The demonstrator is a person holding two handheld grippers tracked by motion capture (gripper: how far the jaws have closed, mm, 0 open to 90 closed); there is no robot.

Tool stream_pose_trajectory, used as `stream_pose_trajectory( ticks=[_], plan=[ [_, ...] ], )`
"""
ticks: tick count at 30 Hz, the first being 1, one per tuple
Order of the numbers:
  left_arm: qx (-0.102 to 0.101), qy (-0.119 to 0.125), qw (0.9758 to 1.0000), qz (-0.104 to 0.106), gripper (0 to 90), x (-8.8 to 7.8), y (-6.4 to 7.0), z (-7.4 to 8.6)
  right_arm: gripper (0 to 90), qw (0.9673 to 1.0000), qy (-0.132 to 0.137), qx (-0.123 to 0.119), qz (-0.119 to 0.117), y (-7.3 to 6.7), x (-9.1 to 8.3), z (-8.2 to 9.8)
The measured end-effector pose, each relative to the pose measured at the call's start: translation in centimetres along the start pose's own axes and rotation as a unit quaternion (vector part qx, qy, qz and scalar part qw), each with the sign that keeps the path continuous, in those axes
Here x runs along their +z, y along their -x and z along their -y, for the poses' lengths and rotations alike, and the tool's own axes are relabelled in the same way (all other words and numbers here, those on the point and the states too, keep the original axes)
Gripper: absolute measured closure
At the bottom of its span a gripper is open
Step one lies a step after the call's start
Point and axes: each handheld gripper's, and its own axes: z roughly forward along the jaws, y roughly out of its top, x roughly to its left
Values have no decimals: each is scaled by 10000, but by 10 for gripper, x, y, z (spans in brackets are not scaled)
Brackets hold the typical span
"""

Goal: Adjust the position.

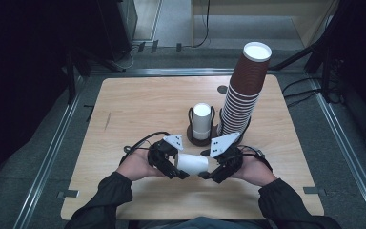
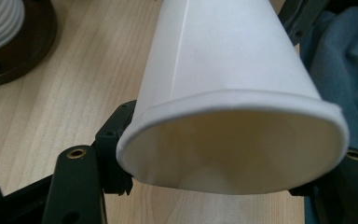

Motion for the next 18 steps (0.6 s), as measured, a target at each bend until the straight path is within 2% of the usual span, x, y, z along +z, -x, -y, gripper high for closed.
stream_pose_trajectory(
  ticks=[1, 5, 10, 14, 17, 18],
  plan=[
    [28, -78, 10000, 32, 335, 3, 1, -1, 274, 9999, -114, -117, 6, -1, 5, -1],
    [46, -175, 9998, 77, 328, 8, 3, -3, 301, 9994, -279, -223, -45, -5, 12, -2],
    [99, -218, 9997, 65, 316, 10, 4, -4, 358, 9988, -362, -324, -89, -7, 15, -4],
    [147, -65, 9999, -9, 274, 6, 5, -3, 362, 9990, -288, -343, -98, -7, 13, -5],
    [137, 40, 9998, -99, 172, 3, 5, -3, 362, 9992, -252, -288, -65, -5, 10, -4],
    [120, 58, 9999, -109, 172, 2, 5, -2, 362, 9992, -252, -288, -65, -5, 10, -4]
  ],
)
